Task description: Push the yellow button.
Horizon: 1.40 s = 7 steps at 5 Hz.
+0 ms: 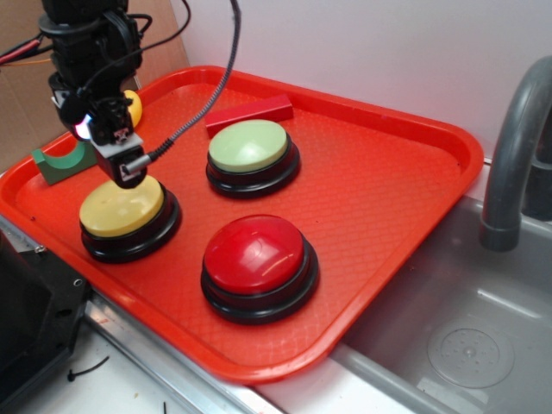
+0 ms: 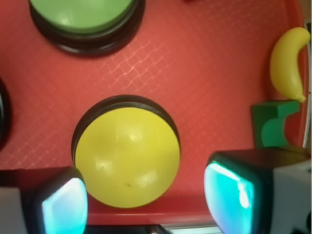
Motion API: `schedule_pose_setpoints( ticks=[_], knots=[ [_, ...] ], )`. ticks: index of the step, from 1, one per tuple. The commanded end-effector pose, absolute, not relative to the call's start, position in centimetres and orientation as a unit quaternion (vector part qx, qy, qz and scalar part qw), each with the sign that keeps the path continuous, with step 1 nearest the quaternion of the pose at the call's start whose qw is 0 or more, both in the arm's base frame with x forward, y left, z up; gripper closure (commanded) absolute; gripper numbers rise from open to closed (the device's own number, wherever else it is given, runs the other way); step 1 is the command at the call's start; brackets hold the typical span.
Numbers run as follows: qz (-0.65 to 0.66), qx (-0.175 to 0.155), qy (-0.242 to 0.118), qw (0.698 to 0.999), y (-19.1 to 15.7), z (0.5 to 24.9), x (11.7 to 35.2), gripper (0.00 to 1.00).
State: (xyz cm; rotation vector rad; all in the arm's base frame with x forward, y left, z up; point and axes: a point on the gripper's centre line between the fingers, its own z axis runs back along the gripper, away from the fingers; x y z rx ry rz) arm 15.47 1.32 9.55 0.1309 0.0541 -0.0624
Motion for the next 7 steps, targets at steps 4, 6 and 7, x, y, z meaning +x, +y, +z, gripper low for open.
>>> schedule_pose_setpoints(
  ticks=[4,6,7],
  knots=[
    [-0.005,0.050,0.006,0.999,2.1,13.0,15.9,0.00],
    [0.004,0.057,-0.003,0.998,2.0,14.4,15.6,0.00],
    [0.009,0.053,0.007,0.999,2.1,14.7,15.5,0.00]
  ],
)
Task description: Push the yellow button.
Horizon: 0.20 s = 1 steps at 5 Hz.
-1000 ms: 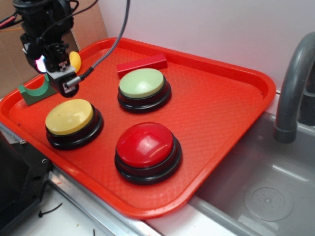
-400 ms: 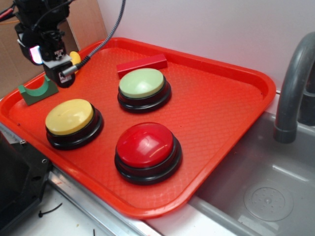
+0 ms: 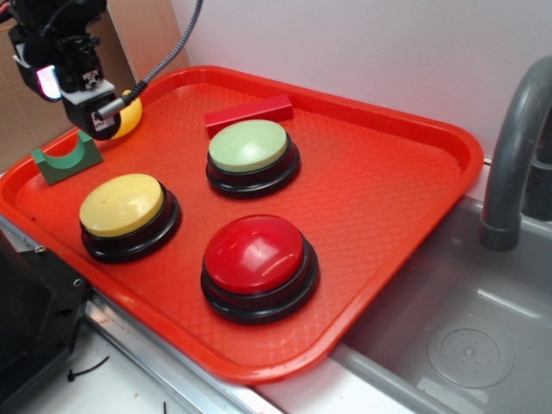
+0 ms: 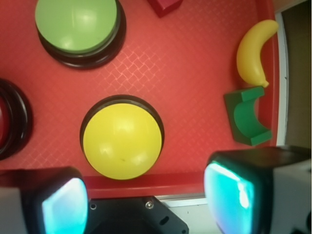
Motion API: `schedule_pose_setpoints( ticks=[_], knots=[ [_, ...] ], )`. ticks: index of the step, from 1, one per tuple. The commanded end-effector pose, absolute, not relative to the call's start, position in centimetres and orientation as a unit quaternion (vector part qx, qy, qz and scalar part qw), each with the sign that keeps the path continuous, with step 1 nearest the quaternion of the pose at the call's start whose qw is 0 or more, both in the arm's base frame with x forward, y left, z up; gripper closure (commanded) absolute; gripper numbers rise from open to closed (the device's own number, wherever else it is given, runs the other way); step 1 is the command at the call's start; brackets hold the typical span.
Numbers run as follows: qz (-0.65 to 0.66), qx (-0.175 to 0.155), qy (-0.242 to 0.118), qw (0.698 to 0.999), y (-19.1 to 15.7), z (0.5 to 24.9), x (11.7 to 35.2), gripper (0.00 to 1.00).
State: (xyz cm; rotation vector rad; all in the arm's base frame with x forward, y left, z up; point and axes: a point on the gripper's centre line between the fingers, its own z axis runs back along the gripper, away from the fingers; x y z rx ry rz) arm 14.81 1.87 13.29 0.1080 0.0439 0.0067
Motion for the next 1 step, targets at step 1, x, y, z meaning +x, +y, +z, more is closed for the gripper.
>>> schedule_pose_setpoints(
  ticks=[1],
  knots=[
    [0.014,0.051,0.003,0.999,2.06,15.63,15.34,0.00]
  ],
)
